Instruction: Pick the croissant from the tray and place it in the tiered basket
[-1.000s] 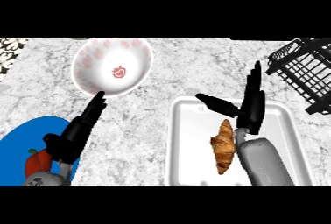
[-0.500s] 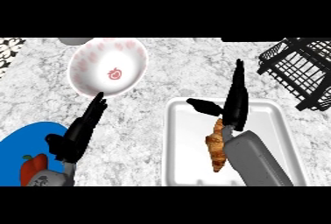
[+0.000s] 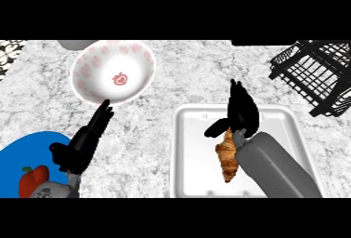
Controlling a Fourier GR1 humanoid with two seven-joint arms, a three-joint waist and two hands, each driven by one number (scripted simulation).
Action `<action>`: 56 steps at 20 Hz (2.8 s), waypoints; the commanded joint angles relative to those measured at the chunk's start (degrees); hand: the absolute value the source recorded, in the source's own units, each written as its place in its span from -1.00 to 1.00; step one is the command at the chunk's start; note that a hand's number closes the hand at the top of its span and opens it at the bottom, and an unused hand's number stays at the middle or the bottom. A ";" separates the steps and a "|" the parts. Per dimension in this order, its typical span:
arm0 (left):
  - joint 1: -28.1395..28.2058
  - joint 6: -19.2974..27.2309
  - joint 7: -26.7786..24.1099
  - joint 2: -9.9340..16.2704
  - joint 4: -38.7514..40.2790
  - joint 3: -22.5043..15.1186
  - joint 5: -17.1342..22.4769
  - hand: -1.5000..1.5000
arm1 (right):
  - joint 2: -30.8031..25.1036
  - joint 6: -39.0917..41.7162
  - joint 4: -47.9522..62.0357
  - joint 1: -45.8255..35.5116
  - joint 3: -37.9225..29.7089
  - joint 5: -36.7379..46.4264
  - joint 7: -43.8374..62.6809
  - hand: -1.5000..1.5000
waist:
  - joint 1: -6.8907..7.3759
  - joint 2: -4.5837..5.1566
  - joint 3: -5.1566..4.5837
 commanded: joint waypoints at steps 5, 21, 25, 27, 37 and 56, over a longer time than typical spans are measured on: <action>-0.67 -1.40 0.51 0.42 1.85 0.89 0.72 0.00 | 3.72 22.65 -9.24 -9.35 2.16 -2.60 27.00 -1.00 | -0.30 0.33 0.36; -1.93 -0.38 -0.15 -0.51 2.89 2.09 -0.41 0.00 | 7.87 27.81 -8.08 -0.11 -4.52 8.29 28.94 -1.00 | -0.89 0.91 0.52; -1.07 -0.85 -1.93 -1.90 3.66 0.88 -1.37 0.00 | 9.43 27.25 -10.20 2.76 -6.70 11.33 28.94 -1.00 | 0.18 1.22 0.59; -0.77 0.07 -0.50 -2.82 3.07 0.50 -1.37 0.00 | 12.29 27.49 -11.99 4.30 -6.68 15.13 28.94 -1.00 | 0.17 1.04 0.56; -2.09 -2.60 1.48 -1.06 1.06 1.89 -0.61 0.00 | 12.47 25.84 -14.00 12.08 -7.65 18.84 28.93 -1.00 | 1.82 1.42 0.67; -2.80 -3.34 -1.57 -5.67 5.33 3.01 -4.82 0.00 | 12.50 19.09 -14.92 15.96 -9.19 23.79 15.07 1.00 | 1.92 1.63 0.70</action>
